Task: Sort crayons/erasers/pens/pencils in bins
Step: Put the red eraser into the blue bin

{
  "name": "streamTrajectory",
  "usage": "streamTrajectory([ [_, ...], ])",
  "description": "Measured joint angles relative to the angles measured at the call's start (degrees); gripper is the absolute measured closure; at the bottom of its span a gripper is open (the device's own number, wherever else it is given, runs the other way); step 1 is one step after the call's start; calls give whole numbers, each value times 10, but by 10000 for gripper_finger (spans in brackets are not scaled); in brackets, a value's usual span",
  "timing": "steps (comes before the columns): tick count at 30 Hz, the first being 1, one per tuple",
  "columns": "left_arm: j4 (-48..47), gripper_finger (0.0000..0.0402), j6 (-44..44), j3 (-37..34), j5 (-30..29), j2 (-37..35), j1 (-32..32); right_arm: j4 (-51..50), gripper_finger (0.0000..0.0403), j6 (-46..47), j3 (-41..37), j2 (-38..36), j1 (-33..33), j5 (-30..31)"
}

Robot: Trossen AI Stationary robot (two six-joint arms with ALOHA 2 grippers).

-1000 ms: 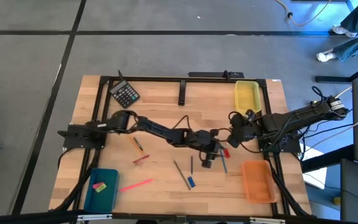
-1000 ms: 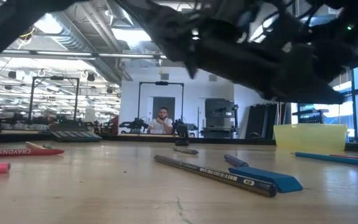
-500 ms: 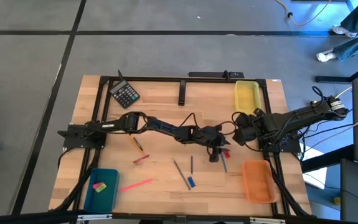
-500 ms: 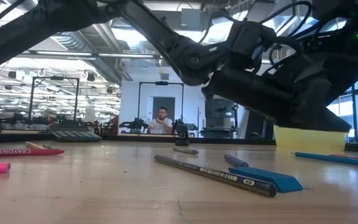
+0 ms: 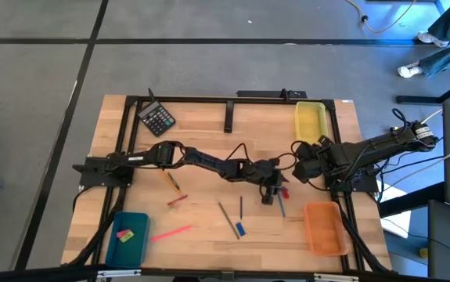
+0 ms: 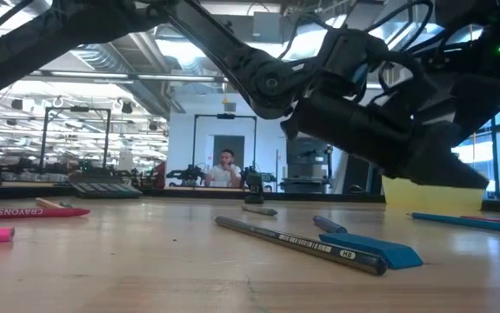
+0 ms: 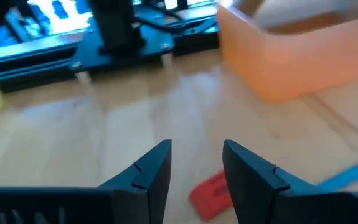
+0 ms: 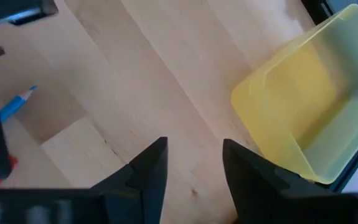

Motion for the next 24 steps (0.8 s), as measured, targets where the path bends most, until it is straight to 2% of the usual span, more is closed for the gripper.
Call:
streamTrajectory([
  [3,-9,264,-5,1,12,8,0,6,246,-1,0,0,0,-5],
  [17,-43,264,-51,2,-15,17,-2,16,246,-3,0,0,0,3],
  [24,-70,264,-65,1,33,12,-7,16,246,-4,0,0,0,4],
])
